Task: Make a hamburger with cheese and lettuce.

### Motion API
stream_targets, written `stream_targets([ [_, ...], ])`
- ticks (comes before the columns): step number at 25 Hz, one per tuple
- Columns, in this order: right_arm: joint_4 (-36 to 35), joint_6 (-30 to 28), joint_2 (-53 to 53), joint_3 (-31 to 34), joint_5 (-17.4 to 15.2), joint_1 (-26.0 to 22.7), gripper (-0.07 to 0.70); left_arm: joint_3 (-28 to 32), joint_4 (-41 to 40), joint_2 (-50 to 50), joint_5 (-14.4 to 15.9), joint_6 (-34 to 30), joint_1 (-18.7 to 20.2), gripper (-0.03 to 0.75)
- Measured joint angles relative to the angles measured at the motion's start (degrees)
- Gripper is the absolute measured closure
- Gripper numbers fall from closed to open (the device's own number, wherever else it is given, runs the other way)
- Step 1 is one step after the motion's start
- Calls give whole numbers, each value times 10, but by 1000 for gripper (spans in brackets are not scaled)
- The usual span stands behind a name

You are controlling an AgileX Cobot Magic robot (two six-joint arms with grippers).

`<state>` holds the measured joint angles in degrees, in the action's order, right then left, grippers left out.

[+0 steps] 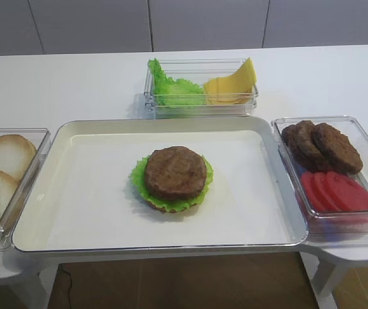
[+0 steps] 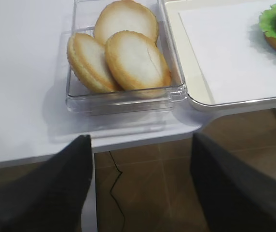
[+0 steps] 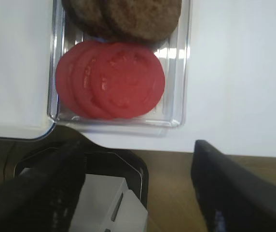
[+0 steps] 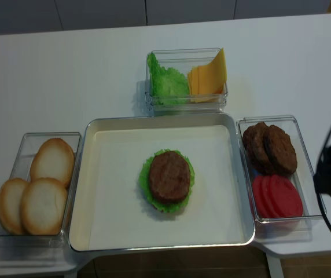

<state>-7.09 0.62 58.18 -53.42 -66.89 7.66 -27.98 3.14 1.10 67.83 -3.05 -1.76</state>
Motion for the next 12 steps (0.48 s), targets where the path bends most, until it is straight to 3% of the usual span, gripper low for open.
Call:
stream_targets([
  [12, 19, 0, -358, 121, -38, -1, 94, 0, 0, 0, 0, 0, 0, 244],
])
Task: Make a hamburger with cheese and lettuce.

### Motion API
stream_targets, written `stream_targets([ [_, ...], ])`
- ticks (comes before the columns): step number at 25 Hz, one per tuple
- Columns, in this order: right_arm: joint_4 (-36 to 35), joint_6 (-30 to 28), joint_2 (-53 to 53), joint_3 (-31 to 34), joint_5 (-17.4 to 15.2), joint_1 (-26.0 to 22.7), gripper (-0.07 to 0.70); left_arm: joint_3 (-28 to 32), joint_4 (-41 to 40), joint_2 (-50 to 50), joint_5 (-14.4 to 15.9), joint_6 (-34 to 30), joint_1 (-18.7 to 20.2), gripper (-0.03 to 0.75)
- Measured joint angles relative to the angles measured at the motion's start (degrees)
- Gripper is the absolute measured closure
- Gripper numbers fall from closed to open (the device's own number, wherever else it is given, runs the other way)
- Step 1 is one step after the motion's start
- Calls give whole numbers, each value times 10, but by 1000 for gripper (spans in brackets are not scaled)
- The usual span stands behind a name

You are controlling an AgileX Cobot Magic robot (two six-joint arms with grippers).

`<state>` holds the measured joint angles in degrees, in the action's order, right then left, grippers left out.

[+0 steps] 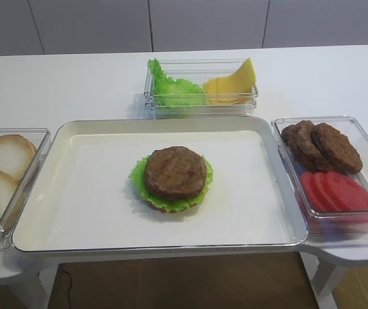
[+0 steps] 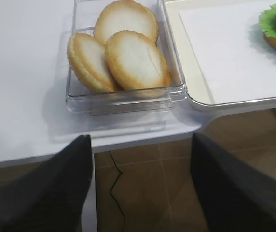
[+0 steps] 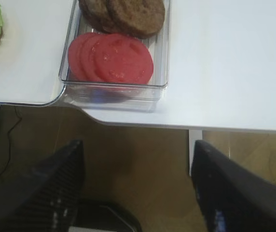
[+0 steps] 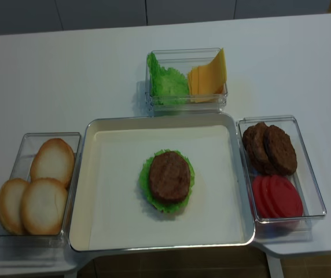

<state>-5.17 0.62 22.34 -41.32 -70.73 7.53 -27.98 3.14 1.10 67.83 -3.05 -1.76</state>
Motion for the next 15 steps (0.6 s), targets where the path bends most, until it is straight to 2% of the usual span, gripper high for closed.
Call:
stream_targets([
  [8, 17, 0, -171, 69, 2, -1, 94, 0, 0, 0, 0, 0, 0, 244],
  [15, 19, 0, -233, 121, 25, -1, 94, 0, 0, 0, 0, 0, 0, 244],
])
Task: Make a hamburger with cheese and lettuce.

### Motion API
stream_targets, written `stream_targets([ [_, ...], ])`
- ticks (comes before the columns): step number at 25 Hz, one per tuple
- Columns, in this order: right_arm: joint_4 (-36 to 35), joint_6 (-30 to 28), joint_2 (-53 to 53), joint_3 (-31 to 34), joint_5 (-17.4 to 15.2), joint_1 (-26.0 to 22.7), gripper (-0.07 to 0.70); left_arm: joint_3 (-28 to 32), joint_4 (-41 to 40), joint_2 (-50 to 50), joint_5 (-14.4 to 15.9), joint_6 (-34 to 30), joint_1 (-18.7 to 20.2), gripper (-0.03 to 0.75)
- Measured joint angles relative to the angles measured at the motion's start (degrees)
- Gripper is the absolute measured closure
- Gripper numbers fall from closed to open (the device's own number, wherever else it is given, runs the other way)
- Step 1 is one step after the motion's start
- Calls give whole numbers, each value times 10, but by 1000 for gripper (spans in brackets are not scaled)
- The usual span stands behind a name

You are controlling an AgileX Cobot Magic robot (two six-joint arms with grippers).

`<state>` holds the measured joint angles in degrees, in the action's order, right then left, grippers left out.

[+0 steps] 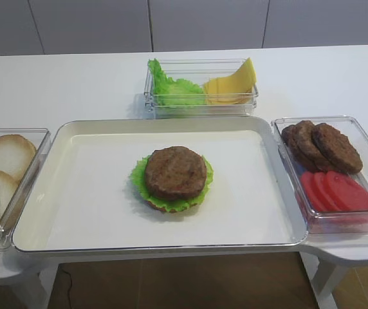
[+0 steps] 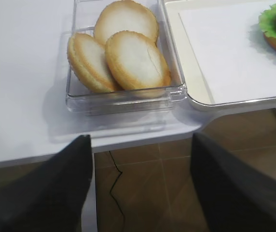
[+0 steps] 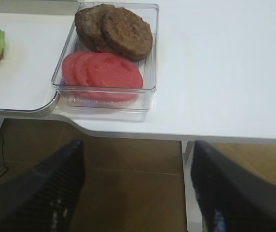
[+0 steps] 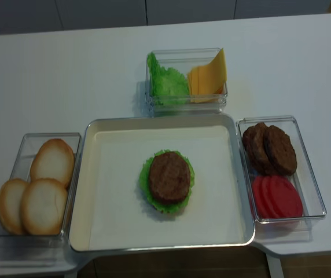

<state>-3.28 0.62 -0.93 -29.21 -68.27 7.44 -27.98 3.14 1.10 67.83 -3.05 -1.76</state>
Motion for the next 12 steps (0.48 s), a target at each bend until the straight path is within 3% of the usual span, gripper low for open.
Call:
stream_targets([
  [4, 1, -2, 0, 16, 22, 0, 94, 0, 0, 0, 0, 0, 0, 244],
  [12, 3, -6, 0, 18, 25, 0, 94, 0, 0, 0, 0, 0, 0, 244],
])
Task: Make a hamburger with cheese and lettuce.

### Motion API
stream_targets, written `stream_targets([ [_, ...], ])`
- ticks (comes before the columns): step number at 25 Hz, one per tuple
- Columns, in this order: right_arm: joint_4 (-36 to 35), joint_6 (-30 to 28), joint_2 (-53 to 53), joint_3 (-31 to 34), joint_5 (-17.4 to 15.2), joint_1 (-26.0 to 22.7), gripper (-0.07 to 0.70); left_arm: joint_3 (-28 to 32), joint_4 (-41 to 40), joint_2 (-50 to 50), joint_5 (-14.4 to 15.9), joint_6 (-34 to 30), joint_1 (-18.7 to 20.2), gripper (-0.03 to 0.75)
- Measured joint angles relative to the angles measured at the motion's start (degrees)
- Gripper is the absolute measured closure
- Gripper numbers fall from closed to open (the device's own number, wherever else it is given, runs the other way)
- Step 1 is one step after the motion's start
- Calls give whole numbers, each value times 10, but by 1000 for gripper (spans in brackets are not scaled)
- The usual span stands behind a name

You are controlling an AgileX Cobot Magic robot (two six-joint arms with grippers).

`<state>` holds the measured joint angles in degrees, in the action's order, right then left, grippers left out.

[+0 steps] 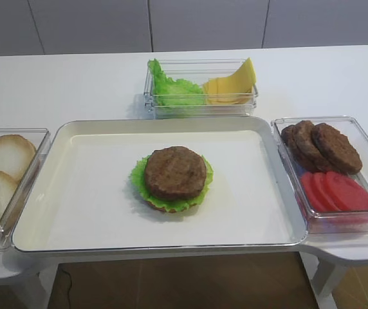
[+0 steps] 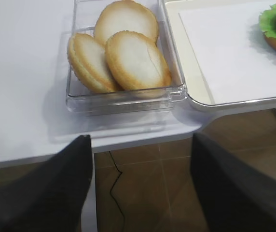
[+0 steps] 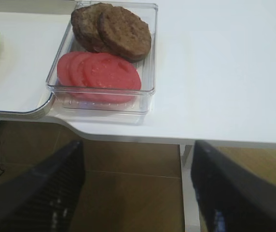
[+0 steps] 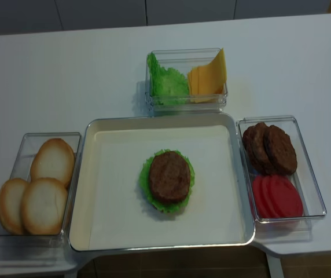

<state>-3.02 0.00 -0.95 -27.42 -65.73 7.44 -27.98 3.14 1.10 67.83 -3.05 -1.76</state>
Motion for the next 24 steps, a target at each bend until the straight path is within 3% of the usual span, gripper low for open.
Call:
stream_targets([
  [24, 1, 16, 0, 0, 0, -13, 94, 0, 1, 0, 0, 0, 0, 244],
])
